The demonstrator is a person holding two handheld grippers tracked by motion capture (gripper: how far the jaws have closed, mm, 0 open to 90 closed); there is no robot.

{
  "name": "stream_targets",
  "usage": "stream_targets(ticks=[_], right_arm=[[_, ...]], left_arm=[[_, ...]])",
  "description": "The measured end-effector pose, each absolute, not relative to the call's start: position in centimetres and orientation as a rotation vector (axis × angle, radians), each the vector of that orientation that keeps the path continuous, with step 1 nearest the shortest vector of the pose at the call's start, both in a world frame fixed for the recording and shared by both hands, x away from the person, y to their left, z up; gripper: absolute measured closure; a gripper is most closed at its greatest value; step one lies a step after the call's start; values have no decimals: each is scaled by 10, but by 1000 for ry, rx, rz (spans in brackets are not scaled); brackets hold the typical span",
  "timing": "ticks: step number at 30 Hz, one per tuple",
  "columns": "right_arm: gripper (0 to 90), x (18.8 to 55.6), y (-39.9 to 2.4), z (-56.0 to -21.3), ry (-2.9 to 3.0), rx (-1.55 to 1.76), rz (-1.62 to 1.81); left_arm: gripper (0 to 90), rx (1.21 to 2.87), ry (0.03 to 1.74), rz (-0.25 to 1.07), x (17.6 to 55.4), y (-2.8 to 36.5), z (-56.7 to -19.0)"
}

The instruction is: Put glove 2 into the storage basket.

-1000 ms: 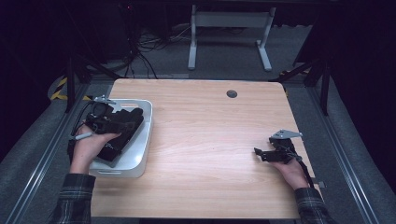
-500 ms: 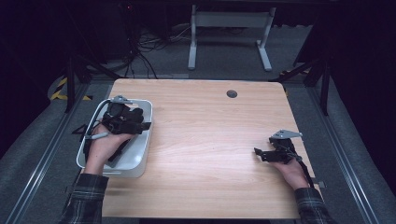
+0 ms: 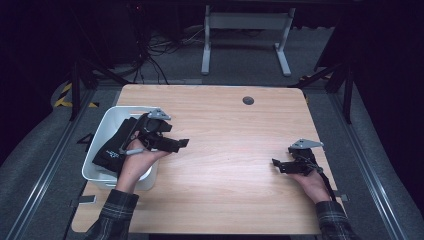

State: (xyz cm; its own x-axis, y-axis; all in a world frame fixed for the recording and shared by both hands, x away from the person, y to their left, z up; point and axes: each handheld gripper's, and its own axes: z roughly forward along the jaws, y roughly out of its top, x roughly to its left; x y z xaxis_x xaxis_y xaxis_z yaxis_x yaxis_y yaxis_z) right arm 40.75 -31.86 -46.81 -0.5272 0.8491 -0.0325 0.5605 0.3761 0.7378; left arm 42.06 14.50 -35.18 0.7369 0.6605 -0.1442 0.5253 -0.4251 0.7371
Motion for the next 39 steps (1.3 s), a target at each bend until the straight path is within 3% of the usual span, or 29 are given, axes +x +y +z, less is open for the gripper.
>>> stream_targets(ticks=[17,39], right_arm=[[150,407,-319,-468,2239,1213,958],[150,407,-319,-468,2243,1208,959]], left_arm=[[163,2174,777,171,404,87,-386],[144,2220,724,171,390,49,-433]])
